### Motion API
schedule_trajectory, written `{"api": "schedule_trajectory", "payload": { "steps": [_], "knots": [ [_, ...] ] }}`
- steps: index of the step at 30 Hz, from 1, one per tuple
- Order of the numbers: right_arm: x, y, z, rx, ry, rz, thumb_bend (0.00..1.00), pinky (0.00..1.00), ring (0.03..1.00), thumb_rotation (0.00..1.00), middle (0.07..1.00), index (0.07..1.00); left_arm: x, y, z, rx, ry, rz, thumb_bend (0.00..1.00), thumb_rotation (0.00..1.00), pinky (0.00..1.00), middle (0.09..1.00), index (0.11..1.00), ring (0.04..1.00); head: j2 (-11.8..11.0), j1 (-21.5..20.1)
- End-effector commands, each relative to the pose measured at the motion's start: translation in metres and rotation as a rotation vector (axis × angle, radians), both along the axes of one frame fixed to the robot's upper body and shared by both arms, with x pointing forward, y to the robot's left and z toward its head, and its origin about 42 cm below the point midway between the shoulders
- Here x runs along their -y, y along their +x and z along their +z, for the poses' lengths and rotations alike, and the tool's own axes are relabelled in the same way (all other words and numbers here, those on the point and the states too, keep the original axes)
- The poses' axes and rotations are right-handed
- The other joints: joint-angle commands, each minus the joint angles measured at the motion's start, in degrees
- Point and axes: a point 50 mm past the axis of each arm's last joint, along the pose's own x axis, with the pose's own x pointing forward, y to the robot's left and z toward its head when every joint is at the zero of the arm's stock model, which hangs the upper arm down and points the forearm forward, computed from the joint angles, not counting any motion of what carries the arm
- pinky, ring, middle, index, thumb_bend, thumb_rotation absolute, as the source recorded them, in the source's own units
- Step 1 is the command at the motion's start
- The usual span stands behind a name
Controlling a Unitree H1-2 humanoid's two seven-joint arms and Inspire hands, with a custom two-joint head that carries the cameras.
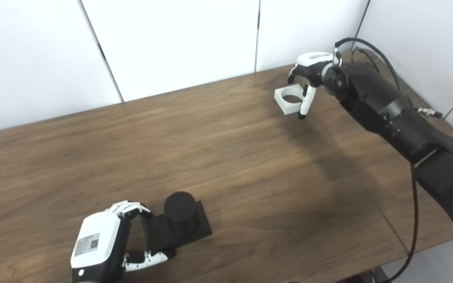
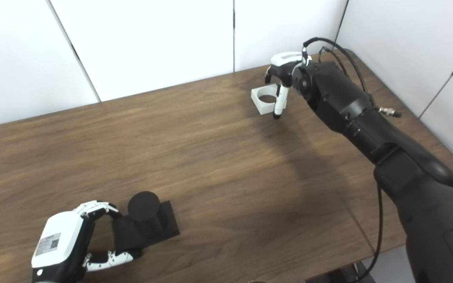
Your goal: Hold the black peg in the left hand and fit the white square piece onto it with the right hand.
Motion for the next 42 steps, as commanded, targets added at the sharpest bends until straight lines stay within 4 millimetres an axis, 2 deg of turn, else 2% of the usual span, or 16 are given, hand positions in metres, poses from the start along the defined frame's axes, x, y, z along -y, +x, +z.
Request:
{"api": "schedule_trajectory", "payload": {
  "steps": [1, 14, 16, 19, 20, 21, 23, 30, 36, 39, 42],
  "knots": [
    [0.002, 0.008, 0.028, 0.095, -0.007, 0.019, 0.97, 1.0, 1.0, 0.21, 0.97, 0.818, -0.007, -0.011, -0.019, -0.138, 0.047, 0.017, 0.52, 0.05, 0.73, 0.735, 0.49, 0.807, 0.1, 0.0],
    [0.002, 0.008, 0.018, 0.088, 0.021, 0.018, 0.94, 1.0, 1.0, 0.19, 0.948, 0.765, -0.006, -0.011, -0.017, -0.138, 0.047, 0.017, 0.52, 0.05, 0.74, 0.736, 0.49, 0.809, 0.3, 0.3],
    [0.002, 0.008, 0.017, 0.096, 0.024, 0.027, 0.9, 1.0, 1.0, 0.15, 0.922, 0.681, -0.006, -0.011, -0.017, -0.138, 0.044, 0.017, 0.52, 0.05, 0.74, 0.737, 0.49, 0.809, 0.3, 0.4],
    [0.003, 0.008, 0.015, 0.123, 0.025, 0.048, 0.86, 1.0, 0.996, 0.11, 0.892, 0.605, -0.005, -0.011, -0.017, -0.138, 0.043, 0.018, 0.52, 0.05, 0.73, 0.736, 0.49, 0.81, 0.3, 0.5],
    [0.004, 0.008, 0.014, 0.137, 0.028, 0.058, 0.66, 1.0, 0.982, 0.13, 0.872, 0.536, -0.005, -0.011, -0.017, -0.139, 0.044, 0.019, 0.52, 0.05, 0.73, 0.736, 0.49, 0.81, 0.3, 0.5],
    [0.004, 0.008, 0.014, 0.149, 0.029, 0.068, 0.59, 1.0, 0.967, 0.13, 0.855, 0.511, -0.005, -0.011, -0.017, -0.139, 0.045, 0.02, 0.52, 0.05, 0.74, 0.736, 0.49, 0.81, 0.4, 0.5],
    [0.005, 0.007, 0.013, 0.166, 0.025, 0.083, 0.54, 1.0, 0.941, 0.13, 0.827, 0.491, -0.005, -0.011, -0.017, -0.139, 0.045, 0.021, 0.52, 0.05, 0.74, 0.736, 0.49, 0.81, 0.4, 0.7],
    [0.004, 0.007, 0.007, 0.2, 0.008, 0.116, 0.52, 0.92, 0.892, 0.13, 0.781, 0.485, -0.004, -0.011, -0.017, -0.134, 0.041, 0.016, 0.52, 0.05, 0.73, 0.734, 0.49, 0.808, 0.3, 1.0],
    [0.003, 0.005, 0.003, 0.229, 0.005, 0.119, 0.52, 0.91, 0.887, 0.13, 0.782, 0.485, -0.002, -0.01, -0.018, -0.131, 0.043, 0.017, 0.52, 0.05, 0.73, 0.734, 0.49, 0.806, 0.2, 1.9],
    [-0.004, 0.0, 0.015, 0.25, 0.025, 0.137, 0.52, 0.96, 0.901, 0.13, 0.784, 0.485, 0.001, -0.01, -0.018, -0.142, 0.036, 0.019, 0.52, 0.05, 0.74, 0.739, 0.49, 0.814, 0.3, 3.3],
    [-0.022, -0.012, 0.04, 0.265, 0.022, 0.216, 0.52, 0.98, 0.915, 0.13, 0.788, 0.486, 0.005, -0.01, -0.018, -0.142, 0.031, 0.021, 0.52, 0.05, 0.74, 0.74, 0.49, 0.816, 0.7, 5.8]
  ]
}}
